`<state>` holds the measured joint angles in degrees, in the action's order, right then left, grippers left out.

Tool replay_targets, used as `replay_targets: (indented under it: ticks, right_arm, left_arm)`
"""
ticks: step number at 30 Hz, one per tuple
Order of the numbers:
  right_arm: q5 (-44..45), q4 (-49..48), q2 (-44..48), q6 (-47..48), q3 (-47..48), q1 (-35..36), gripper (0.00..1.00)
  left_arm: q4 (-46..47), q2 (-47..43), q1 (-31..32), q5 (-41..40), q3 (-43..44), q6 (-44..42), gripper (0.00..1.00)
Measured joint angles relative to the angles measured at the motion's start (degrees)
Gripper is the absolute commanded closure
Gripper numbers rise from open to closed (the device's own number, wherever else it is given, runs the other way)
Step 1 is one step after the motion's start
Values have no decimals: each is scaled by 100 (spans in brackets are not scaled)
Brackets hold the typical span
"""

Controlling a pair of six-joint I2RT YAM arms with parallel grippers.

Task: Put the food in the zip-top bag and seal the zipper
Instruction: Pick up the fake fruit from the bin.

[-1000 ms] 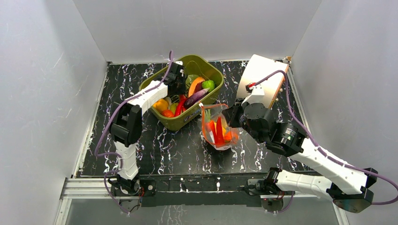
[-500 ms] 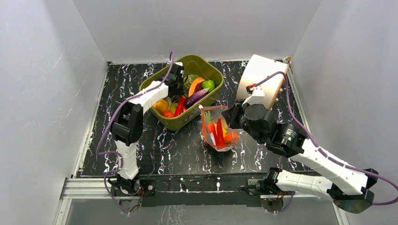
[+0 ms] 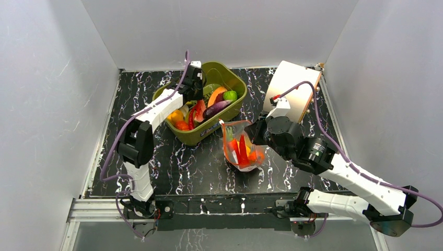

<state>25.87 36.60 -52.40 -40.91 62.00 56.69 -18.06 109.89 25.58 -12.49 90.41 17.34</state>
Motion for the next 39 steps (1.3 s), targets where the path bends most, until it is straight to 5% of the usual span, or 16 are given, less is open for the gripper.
replay_targets:
  ticks: [20,39]
  right_arm:
    - [-33,7,26,-168,-192,0,100]
    - [-74,72,-68,-708,-369,0,100]
  left_arm:
    - [2,-636,0,50,0,-195,100]
    - [-229,-2312,0,911,-66,127,100]
